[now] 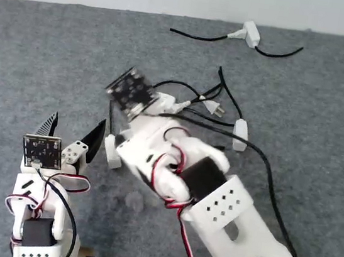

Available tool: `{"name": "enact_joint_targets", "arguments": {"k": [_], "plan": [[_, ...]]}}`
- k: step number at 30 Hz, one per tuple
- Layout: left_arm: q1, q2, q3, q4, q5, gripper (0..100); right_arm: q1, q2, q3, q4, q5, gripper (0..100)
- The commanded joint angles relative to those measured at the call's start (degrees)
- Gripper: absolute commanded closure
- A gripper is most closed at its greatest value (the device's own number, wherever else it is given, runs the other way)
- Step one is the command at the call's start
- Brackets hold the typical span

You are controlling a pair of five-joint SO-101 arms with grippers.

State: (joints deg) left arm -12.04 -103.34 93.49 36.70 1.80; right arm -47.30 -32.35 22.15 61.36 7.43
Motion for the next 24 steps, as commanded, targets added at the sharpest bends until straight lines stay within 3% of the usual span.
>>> {"name": "enact_joint_targets", "arguments": {"k": [1,24], "plan": [[-0.5,-1.1,-1.3,-2.1,0.0,65,-3.3,-1.1,0.2,1.0,0.6,99.1],[2.8,-1.1,-1.4,-0.5,0.1,65,-6.1,-0.5,0.8,0.5,0.6,99.1]]}}
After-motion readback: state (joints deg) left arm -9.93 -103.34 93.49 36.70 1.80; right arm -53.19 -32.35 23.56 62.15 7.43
